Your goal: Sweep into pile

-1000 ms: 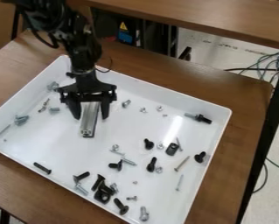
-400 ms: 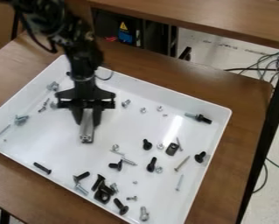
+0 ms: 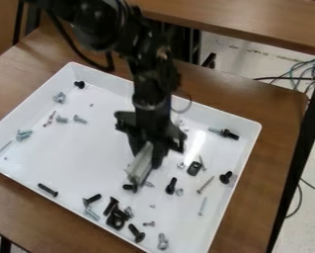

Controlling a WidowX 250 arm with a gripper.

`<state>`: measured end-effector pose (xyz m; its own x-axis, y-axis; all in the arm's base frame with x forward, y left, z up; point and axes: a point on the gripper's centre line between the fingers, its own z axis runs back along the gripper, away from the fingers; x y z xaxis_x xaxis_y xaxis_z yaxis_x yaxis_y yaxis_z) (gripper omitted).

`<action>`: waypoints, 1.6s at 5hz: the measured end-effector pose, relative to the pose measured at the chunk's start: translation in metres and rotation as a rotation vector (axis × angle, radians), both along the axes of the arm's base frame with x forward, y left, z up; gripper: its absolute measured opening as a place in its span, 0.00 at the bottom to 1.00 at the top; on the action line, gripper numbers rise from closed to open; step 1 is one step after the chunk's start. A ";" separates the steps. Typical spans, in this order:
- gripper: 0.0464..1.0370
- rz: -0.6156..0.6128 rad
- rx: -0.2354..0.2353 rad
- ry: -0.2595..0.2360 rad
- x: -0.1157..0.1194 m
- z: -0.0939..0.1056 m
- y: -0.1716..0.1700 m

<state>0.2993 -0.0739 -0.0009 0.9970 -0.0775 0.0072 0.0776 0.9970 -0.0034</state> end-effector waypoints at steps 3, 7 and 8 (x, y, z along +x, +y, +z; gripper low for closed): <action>0.31 -0.326 -0.134 0.229 -0.030 -0.024 -0.072; 0.31 -0.202 -0.230 0.257 0.049 -0.043 -0.072; 0.31 -0.058 -0.252 0.240 0.061 -0.045 -0.052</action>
